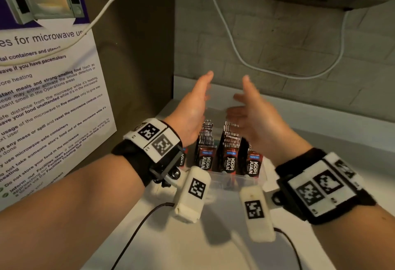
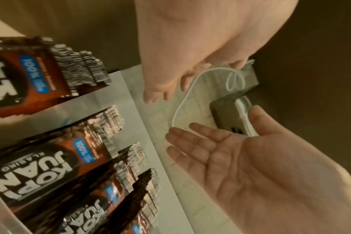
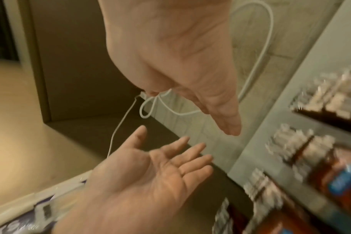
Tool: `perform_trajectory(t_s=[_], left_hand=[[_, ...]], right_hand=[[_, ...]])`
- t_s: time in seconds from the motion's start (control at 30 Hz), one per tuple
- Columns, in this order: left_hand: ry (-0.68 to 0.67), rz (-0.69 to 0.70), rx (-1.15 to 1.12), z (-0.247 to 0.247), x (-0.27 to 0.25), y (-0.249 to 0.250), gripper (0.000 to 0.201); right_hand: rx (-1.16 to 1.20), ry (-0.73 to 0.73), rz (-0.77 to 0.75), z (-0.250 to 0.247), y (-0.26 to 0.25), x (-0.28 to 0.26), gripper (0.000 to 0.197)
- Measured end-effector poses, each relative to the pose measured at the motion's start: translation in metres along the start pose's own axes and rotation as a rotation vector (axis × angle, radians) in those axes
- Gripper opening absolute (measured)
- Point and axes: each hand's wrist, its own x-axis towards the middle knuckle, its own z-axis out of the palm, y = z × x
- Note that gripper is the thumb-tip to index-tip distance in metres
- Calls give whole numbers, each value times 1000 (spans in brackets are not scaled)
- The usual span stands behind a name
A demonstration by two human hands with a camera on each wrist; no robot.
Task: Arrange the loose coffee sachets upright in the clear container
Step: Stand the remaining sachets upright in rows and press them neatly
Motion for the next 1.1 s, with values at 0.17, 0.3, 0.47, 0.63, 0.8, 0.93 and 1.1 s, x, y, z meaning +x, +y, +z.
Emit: perform_trajectory(t_s=[0.17,0.3,0.47,0.63,0.8,0.93,1.1], left_hand=[[-115,-161,-52,27,-13,-13,66],[-180,-330,-90,52,-19,-44,66],[-219,-345,-59,67,-16,-64,87],[-225,-331,-22,76,-10,-73,108],[-252,-342,25,82,-11,-80,81],[-247,-354,43,84,-12,-83,81],[-256,-358,87,80,-17,-70,85]], right_hand=[[-4,190,-23,-49,3,6,59],[-66,239,96,-68,31,4,71],[-60,174,222,-73,54,-4,83],[7,115,266,-67,57,-8,82],[51,36,272,-61,55,-11,42],[41,12,263,-59,56,-13,48],[12,95,249,-64,55,-12,69]])
